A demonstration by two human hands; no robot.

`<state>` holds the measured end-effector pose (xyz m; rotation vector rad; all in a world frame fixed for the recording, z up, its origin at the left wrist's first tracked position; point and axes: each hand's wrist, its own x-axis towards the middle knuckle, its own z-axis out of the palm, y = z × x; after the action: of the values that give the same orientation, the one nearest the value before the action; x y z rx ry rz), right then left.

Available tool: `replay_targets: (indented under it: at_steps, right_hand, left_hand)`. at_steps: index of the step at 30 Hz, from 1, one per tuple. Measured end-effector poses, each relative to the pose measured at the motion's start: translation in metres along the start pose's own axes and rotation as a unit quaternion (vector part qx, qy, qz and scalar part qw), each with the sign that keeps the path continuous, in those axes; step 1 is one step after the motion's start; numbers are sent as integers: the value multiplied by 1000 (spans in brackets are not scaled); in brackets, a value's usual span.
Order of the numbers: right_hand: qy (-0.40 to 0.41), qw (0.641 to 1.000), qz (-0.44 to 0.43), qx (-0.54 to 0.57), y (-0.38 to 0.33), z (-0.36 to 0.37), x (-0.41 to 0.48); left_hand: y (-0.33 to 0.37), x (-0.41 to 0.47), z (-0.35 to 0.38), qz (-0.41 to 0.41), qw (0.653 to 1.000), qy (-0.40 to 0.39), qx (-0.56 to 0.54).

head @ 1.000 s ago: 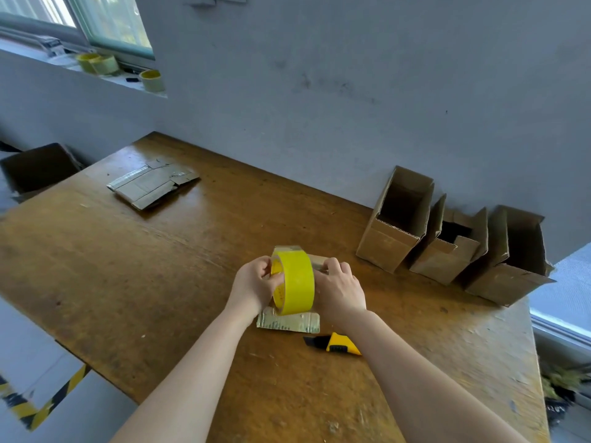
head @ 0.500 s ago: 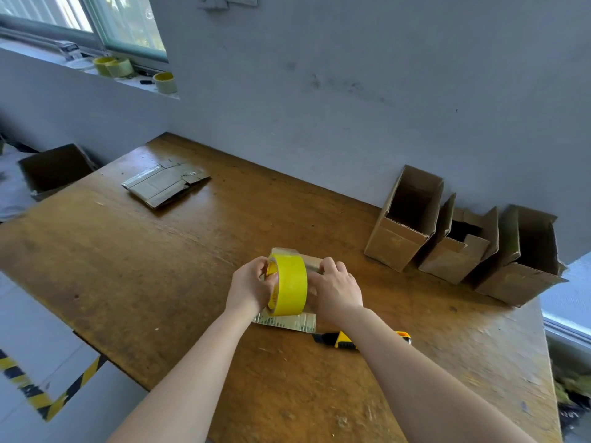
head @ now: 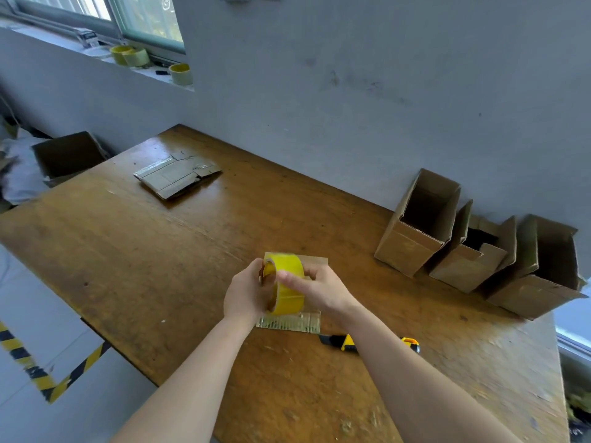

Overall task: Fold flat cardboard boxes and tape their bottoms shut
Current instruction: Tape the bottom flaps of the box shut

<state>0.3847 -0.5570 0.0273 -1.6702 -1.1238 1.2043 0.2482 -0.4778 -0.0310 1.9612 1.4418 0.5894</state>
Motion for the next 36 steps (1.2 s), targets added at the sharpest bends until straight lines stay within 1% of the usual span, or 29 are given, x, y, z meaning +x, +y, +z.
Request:
replay_targets:
  at_steps: [2,4,5,7,9,11,12,13,14,15,16,17,19,22,26,31,34,36]
  right_hand:
    - [4,999,-19,29,-7,-3,4]
    - [36,996,-23,79,-15,-11,9]
    - [52,995,-23,86,-20,-17,12]
    - [61,997,-24,50,-27,-26,17]
    - [35,999,-14,14,-30,-28,23]
    - [3,1000,0,-28,-28,-23,27]
    - [-8,999,7,-47,-25,-21,29]
    - [-12,998,12,-60,-22,-20,30]
    - [-10,998,13,-63,-21,-19,32]
    - [-6,998,13,-67,-19,-20,34]
    - [0,997,10,-75,-19,-20,35]
    - [6,996,7,-85,-19,-20,37]
    - [8,995,1,-98,-19,-19,39]
    - [5,995,1,-104,-18,-18,41]
    - [13,995,3,-99,-17,-19,41]
    - [9,995,7,-102,-16,-18,41]
    - [3,995,5,-102,-15,-19,41]
    - [0,995,6,-102,-14,-20,41]
  left_hand:
    - [-3,-2,-4,27,999,-27,7]
    - [-8,-4,-6,55,997,-52,24]
    - [-10,-6,-6,65,996,-55,41]
    - [-13,-8,-2,73,993,-43,86]
    - [-13,-9,-1,63,993,-35,96]
    - [-12,-8,-1,58,996,-42,60]
    - [-10,-6,-2,45,998,-49,8]
    - [-7,-2,-5,13,996,-53,-68]
    - [-4,2,-7,-34,987,-53,-150]
    - [-1,7,-10,-90,969,-53,-225]
    - [3,11,-12,-138,948,-56,-282]
    - [7,15,-15,-169,933,-60,-313]
    - [14,21,-18,-196,921,-73,-327]
    - [24,25,-20,-220,917,-78,-324]
    - [31,26,-20,-184,923,-55,-334]
    - [34,24,-21,-186,920,-48,-343]
    - [38,24,-22,-197,911,-70,-356]
    - [40,25,-23,-190,915,-90,-345]
